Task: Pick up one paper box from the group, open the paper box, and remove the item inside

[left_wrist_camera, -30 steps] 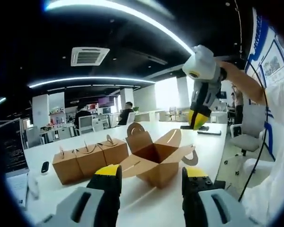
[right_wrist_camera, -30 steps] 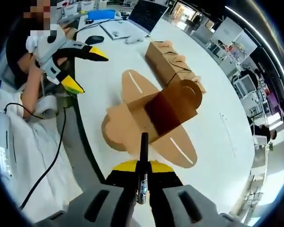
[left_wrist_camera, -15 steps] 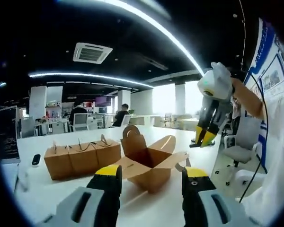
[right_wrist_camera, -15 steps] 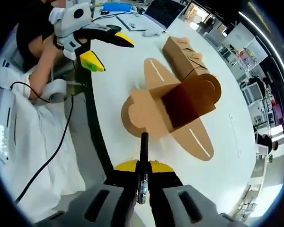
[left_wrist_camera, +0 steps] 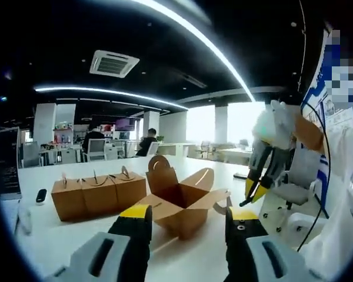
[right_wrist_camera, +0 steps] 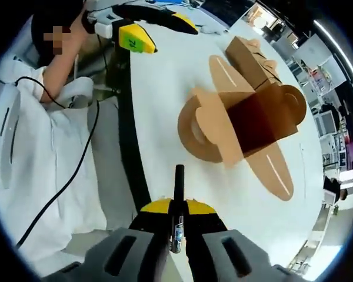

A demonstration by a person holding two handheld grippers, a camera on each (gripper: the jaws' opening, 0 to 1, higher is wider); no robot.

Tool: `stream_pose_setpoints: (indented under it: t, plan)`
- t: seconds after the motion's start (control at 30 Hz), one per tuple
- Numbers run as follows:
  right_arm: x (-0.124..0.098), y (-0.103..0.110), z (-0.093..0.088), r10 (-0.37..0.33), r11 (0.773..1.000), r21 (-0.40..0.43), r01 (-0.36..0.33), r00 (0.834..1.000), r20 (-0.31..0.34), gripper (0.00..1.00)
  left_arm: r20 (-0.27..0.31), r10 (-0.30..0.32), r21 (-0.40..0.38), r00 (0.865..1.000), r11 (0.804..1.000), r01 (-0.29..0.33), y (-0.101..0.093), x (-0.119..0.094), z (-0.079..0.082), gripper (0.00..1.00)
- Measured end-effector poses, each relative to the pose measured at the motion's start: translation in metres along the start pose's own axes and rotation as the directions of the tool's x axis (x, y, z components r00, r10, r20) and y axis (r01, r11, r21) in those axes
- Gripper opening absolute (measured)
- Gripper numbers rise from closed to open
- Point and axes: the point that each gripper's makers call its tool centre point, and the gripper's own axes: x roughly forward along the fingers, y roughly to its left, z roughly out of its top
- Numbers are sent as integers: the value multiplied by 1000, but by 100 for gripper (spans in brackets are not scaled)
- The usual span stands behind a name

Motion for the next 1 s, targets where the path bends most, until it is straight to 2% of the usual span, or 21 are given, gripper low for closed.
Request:
stream_pose_setpoints:
  t: [0.23, 0.63, 1.0]
  plan:
    - [14, 8, 9, 31, 999, -31, -31, 1000, -6, 8, -18, -11, 2, 1000, 1000, 11, -2, 2, -4, 51]
    - [33, 20, 36, 62, 991, -119, -62, 998, 0, 8, -19, -7, 1, 1000, 1000, 7, 0, -2, -5, 51]
    - [53, 20, 51, 75, 979, -189, -76, 997, -9, 8, -13, -3, 8, 1000, 1000, 3, -1, -3, -5, 51]
